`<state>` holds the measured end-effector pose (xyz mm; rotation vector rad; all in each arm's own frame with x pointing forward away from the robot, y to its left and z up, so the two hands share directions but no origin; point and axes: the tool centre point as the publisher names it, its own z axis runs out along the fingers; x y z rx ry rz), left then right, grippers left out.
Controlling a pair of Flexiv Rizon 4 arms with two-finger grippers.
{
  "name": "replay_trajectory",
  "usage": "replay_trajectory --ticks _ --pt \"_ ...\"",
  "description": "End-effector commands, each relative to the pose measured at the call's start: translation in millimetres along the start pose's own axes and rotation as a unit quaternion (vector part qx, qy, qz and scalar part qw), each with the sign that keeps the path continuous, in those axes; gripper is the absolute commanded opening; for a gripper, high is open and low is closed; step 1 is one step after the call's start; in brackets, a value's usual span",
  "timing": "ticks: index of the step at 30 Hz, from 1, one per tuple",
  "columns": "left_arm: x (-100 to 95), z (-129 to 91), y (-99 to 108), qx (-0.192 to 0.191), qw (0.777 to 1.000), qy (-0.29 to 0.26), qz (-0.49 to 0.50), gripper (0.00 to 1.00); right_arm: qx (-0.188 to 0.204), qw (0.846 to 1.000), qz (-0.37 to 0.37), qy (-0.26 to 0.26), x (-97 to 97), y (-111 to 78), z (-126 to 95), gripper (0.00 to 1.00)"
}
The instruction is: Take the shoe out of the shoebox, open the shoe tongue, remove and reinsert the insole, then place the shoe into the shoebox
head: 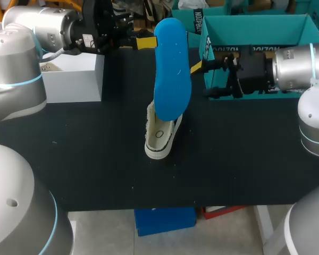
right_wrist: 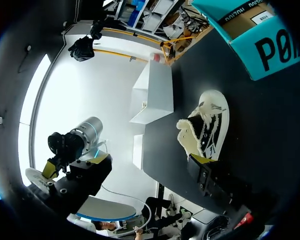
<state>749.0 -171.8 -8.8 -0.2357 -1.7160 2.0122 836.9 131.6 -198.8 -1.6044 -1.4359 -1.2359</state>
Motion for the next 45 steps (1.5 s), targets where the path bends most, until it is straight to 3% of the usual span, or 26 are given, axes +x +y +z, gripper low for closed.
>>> replay_trajectory --ticks 1,33,39,44,45 --pt "0.2 0.1 1.4 0.000 1.000 0.000 0.001 0.00 -0.005 0.998 -0.002 0.056 -2.8 -1.4 1.8 1.00" --pt "0.2 0.1 1.4 0.000 1.000 0.000 0.001 0.00 -0.011 0.998 -0.004 0.067 -1.8 -0.8 2.3 1.00" --pt "16.2 5.4 12.7 -0.113 0.981 -0.063 0.143 0.00 -0.011 0.998 -0.004 0.067 -1.8 -0.8 2.3 1.00" --pt "33.2 1.5 29.0 -0.181 0.943 -0.110 0.256 0.00 -0.011 0.998 -0.004 0.067 -1.8 -0.8 2.3 1.00" --pt "37.4 0.7 34.1 -0.206 0.928 -0.121 0.287 0.00 -0.011 0.998 -0.004 0.067 -1.8 -0.8 2.3 1.00"
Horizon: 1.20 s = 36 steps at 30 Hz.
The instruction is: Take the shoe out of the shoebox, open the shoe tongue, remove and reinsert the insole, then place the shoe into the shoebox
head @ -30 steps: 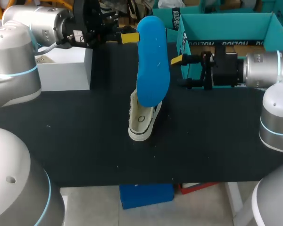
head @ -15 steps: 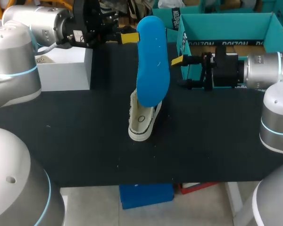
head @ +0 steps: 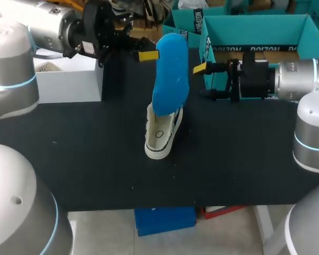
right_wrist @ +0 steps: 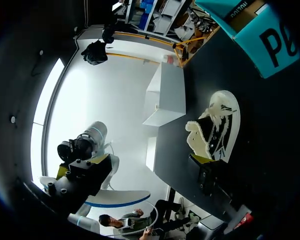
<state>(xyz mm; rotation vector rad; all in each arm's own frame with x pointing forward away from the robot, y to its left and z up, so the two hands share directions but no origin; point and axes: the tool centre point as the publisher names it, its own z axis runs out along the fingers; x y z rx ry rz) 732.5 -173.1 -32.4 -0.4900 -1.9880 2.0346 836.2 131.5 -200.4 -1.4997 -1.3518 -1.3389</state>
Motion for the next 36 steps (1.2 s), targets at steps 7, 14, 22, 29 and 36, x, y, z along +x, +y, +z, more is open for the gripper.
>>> replay_trajectory --ticks 7,14,22,29,36 --pt "50.6 -3.5 28.6 -0.247 0.908 -0.124 0.316 0.00 -0.001 1.000 0.000 0.000 -0.6 0.1 1.9 1.00" --pt "53.7 -6.0 38.3 -0.233 0.920 -0.100 0.300 0.00 -0.001 1.000 0.000 0.000 -0.6 0.1 1.9 1.00" --pt "53.7 -6.0 38.3 -0.233 0.920 -0.100 0.300 0.00 -0.001 1.000 0.000 0.000 -0.6 0.1 1.9 1.00" --pt "53.7 -6.0 38.3 -0.233 0.920 -0.100 0.300 0.00 -0.001 1.000 0.000 0.000 -0.6 0.1 1.9 1.00" --pt "59.6 -3.5 42.5 -0.246 0.909 -0.101 0.320 0.00 -0.001 1.000 0.000 0.000 -0.6 0.1 1.9 1.00"
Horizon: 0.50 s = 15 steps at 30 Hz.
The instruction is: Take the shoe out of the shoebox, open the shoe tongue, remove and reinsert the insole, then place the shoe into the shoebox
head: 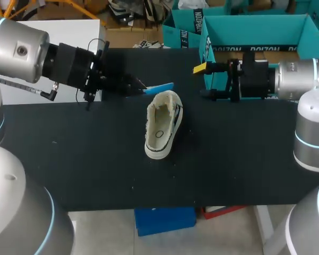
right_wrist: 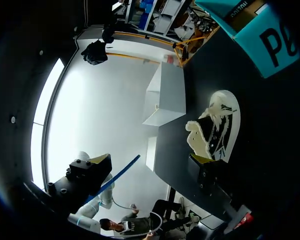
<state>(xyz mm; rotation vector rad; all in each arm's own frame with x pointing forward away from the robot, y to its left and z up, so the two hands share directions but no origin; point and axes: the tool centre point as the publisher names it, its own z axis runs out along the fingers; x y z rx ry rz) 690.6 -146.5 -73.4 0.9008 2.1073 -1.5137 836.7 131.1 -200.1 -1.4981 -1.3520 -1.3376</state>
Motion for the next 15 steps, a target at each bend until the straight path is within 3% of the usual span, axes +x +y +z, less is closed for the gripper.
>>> replay_trajectory --ticks 1,13,15 --pt "16.9 4.2 -3.2 -0.015 0.999 -0.015 0.047 0.00 -0.002 1.000 0.000 0.000 -0.7 -0.6 2.3 1.00" --pt "85.4 10.1 25.5 0.002 0.976 -0.024 0.217 0.00 -0.002 1.000 0.000 0.000 -0.7 -0.6 2.3 1.00" --pt "91.5 11.7 30.3 -0.018 0.968 -0.010 0.251 0.00 -0.002 1.000 0.000 0.000 -0.7 -0.6 2.3 1.00"
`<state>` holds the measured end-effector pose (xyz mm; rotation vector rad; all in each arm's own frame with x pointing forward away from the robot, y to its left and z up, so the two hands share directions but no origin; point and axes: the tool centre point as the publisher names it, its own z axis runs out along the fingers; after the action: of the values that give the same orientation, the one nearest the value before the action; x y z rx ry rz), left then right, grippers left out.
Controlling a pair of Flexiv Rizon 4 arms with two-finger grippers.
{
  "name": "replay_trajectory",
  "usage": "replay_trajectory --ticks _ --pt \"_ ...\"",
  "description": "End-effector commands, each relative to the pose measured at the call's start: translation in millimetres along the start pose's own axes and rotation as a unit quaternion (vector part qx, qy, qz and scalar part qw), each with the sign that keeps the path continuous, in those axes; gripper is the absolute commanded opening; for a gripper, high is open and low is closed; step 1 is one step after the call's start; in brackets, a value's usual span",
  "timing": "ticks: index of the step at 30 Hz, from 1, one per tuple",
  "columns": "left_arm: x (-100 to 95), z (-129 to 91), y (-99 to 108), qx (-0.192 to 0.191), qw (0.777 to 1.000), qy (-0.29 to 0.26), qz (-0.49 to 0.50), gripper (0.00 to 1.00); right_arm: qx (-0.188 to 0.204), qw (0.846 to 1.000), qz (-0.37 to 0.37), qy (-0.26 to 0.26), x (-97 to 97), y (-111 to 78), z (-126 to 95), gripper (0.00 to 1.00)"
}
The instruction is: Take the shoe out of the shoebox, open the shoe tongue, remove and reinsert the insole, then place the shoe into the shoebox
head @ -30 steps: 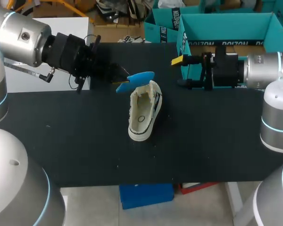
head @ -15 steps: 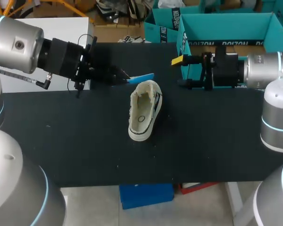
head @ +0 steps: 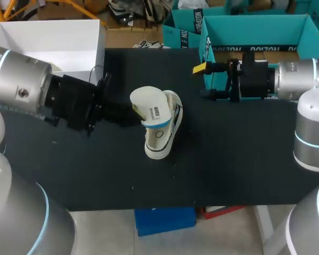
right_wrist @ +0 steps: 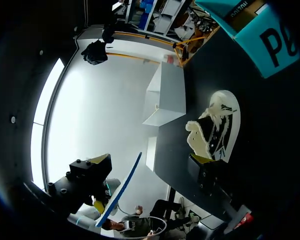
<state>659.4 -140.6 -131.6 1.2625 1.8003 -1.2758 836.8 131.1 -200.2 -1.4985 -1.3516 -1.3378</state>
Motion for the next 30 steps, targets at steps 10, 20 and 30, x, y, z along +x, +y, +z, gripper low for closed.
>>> replay_trajectory --ticks 10,20,30 --pt "63.2 14.8 8.8 -0.102 0.975 0.031 0.194 0.00 -0.002 1.000 0.000 0.000 -0.6 -0.6 2.2 1.00" --pt "81.1 21.1 22.3 -0.109 0.979 0.026 0.173 0.00 -0.002 1.000 0.000 0.000 -0.6 -0.6 2.2 1.00" --pt "81.1 21.1 22.3 -0.109 0.979 0.026 0.173 0.00 -0.002 1.000 0.000 0.000 -0.6 -0.6 2.2 1.00"
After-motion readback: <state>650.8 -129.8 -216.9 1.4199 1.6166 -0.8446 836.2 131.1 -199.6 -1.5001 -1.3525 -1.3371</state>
